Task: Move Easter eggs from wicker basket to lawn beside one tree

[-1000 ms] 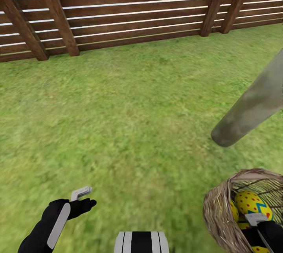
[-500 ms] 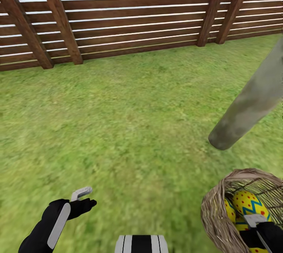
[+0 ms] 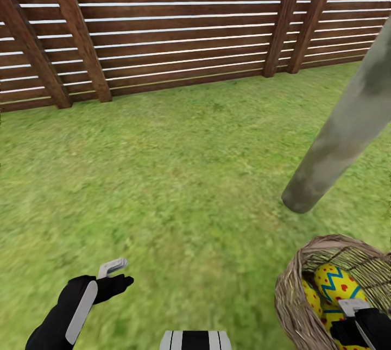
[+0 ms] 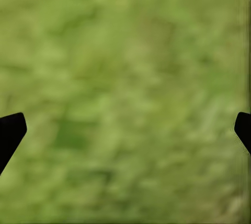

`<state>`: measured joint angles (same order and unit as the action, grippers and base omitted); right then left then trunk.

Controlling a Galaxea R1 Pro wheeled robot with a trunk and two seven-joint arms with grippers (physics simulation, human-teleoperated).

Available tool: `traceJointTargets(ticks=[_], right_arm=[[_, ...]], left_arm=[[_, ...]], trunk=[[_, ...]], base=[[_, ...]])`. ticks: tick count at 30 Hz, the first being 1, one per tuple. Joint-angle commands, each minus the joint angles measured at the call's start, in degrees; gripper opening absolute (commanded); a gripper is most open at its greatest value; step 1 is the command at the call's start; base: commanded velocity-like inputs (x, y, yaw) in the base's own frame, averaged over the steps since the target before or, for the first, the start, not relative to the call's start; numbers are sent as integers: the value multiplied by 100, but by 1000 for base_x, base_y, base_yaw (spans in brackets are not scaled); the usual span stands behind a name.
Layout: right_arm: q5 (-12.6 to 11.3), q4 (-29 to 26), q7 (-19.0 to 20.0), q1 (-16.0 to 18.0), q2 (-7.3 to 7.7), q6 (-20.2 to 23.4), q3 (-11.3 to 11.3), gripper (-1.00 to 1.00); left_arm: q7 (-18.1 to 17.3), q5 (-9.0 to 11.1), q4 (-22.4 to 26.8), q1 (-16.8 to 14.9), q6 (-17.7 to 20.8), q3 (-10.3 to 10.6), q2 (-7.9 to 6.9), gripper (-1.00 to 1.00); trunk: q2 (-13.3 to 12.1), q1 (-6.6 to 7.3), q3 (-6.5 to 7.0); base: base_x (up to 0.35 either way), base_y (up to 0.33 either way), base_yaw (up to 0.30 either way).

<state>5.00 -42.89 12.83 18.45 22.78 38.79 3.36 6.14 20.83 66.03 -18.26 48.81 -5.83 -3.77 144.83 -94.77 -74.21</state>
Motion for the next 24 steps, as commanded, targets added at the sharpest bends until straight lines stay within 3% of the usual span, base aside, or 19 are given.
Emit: traceJointTargets(ticks=[1, 24], right_arm=[[53, -5, 46, 1, -4, 24, 16, -100], [63, 107, 36, 1, -99, -1, 7, -100]], left_arm=[[54, 61, 6, -2, 24, 2, -1, 100], [63, 61, 3, -2, 10, 5, 114, 100]], trunk=[[0, 3, 19], [-31, 63, 528]], base=[[0, 0, -9], [-52, 13, 0]])
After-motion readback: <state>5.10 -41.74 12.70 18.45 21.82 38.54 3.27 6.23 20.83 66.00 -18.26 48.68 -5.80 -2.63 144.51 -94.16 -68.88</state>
